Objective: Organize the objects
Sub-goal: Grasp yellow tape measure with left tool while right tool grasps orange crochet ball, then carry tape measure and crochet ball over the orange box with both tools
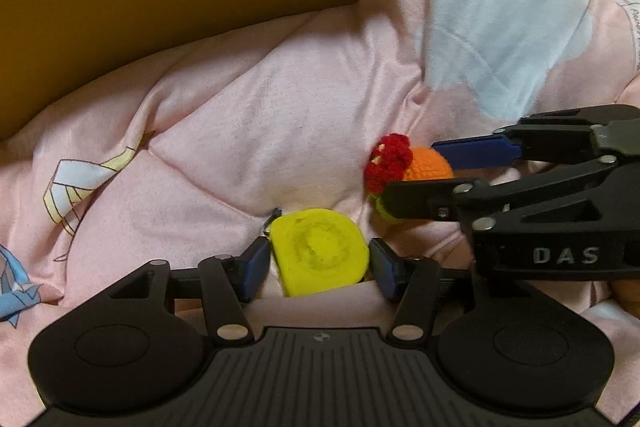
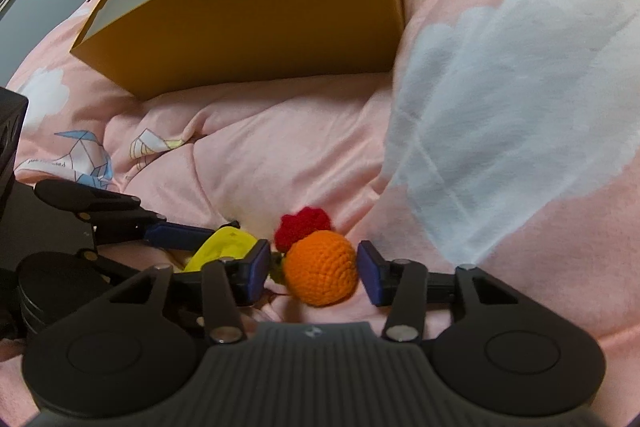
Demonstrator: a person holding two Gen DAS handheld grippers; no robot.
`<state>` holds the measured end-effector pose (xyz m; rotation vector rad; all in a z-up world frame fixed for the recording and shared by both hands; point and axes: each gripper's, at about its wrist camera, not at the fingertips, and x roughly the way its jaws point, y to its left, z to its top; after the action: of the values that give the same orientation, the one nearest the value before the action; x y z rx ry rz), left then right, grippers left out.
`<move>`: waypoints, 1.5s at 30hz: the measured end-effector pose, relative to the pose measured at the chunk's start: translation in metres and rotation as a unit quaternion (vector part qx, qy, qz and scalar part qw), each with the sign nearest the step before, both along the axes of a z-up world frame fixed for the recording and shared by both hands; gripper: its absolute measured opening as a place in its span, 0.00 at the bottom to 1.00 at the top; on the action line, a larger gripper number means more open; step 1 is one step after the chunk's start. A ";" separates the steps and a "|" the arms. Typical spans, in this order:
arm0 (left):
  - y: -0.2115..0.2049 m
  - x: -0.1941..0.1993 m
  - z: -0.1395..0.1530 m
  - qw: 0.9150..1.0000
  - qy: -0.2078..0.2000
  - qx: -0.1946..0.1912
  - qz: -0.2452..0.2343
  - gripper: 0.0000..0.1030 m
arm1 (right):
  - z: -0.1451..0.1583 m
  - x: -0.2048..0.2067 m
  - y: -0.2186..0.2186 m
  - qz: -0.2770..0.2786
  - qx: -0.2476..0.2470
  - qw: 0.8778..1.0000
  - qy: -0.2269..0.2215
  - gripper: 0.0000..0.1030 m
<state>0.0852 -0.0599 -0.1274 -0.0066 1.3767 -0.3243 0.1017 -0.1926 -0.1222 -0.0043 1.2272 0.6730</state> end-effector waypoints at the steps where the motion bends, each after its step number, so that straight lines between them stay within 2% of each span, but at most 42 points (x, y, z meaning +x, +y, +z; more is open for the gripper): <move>1: 0.001 0.000 0.001 1.000 -0.001 -0.001 0.001 0.60 | -0.001 0.000 0.001 0.001 -0.002 1.000 0.001 0.50; 7: 0.011 0.000 0.008 1.000 -0.003 -0.015 0.018 0.59 | -0.009 0.004 0.005 0.008 -0.001 1.000 0.022 0.48; 10: 0.018 0.000 0.015 0.999 -0.008 -0.026 0.032 0.59 | -0.007 0.002 0.006 0.008 -0.001 1.000 0.018 0.46; 15: 0.041 -0.004 0.035 0.995 -0.040 -0.059 0.069 0.58 | 0.003 0.001 0.002 0.002 0.011 1.000 0.011 0.45; 18: 0.059 -0.015 0.046 0.990 -0.057 -0.087 0.099 0.58 | 0.014 -0.001 0.003 0.004 0.017 1.000 -0.010 0.45; 21: 0.059 -0.006 0.056 0.984 -0.079 -0.105 0.117 0.58 | 0.028 0.000 0.005 0.008 0.022 0.999 -0.034 0.45; 30: 0.069 -0.007 0.111 0.969 -0.168 -0.126 0.133 0.58 | 0.090 0.001 0.018 0.053 0.051 0.989 -0.126 0.45; 38: 0.080 0.018 0.142 0.958 -0.218 -0.110 0.148 0.58 | 0.139 0.012 0.042 0.088 0.083 0.973 -0.197 0.45; 42: 0.088 0.034 0.149 0.952 -0.238 -0.103 0.160 0.58 | 0.150 0.026 0.059 0.098 0.086 0.965 -0.227 0.45; 45: 0.092 0.050 0.149 0.953 -0.244 -0.088 0.156 0.58 | 0.151 0.042 0.073 0.100 0.087 0.963 -0.234 0.45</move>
<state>0.1351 0.0324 0.0213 -0.2740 0.8353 -0.1648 0.1434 -0.1199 0.0288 -0.1365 0.7154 0.8960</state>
